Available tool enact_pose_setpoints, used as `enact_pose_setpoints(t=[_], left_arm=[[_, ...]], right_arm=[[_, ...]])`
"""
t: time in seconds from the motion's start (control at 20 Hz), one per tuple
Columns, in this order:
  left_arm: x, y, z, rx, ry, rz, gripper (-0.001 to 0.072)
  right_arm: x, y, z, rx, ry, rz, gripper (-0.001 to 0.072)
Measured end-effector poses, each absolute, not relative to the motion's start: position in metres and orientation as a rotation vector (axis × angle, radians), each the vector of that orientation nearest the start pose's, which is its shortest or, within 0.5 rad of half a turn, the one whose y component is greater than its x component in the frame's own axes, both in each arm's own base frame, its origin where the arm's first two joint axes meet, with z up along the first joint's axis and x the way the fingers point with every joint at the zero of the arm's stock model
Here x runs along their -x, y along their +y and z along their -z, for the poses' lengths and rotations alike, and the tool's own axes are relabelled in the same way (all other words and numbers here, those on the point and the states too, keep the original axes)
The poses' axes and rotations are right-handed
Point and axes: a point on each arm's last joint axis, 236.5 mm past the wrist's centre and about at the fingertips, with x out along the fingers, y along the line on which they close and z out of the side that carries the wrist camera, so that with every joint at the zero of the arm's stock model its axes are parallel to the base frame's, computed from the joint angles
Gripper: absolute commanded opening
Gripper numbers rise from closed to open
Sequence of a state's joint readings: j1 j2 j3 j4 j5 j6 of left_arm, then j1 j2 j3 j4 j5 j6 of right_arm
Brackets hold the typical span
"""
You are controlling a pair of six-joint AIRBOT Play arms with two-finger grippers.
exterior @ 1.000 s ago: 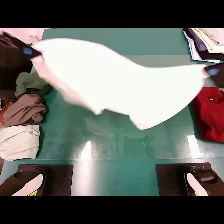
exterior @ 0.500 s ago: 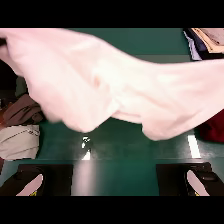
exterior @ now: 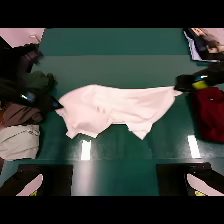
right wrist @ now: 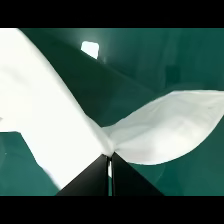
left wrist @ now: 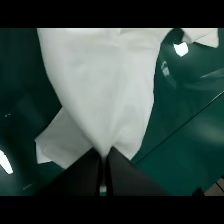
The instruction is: Fold the shirts.
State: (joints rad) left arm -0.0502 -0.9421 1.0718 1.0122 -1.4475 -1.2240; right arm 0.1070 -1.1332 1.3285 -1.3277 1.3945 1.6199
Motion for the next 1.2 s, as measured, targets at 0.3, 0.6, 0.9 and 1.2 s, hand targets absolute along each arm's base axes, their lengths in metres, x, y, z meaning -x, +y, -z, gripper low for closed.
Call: enact_pose_setpoints(t=[0.3, 0.6, 0.9, 1.2], left_arm=[[-0.28, -0.122, -0.039, 0.112, 1.208, 0.567, 0.0024], [-0.309, -0.107, -0.039, 0.117, 1.119, 0.448, 0.0571], [-0.314, -0.108, -0.066, 0.162, 1.11, 0.425, 0.0571], [-0.273, -0.098, -0.021, 0.145, 1.304, 0.4, 0.0571]], right_arm=[[-0.396, 0.102, -0.068, -0.16, 1.242, -0.243, 0.0467], [-0.39, 0.061, -0.086, -0.184, 1.203, -0.184, 0.0447], [-0.337, 0.016, -0.072, -0.243, 1.205, -0.081, 0.0447], [-0.3, -0.006, -0.061, -0.287, 1.168, -0.007, 0.0435]])
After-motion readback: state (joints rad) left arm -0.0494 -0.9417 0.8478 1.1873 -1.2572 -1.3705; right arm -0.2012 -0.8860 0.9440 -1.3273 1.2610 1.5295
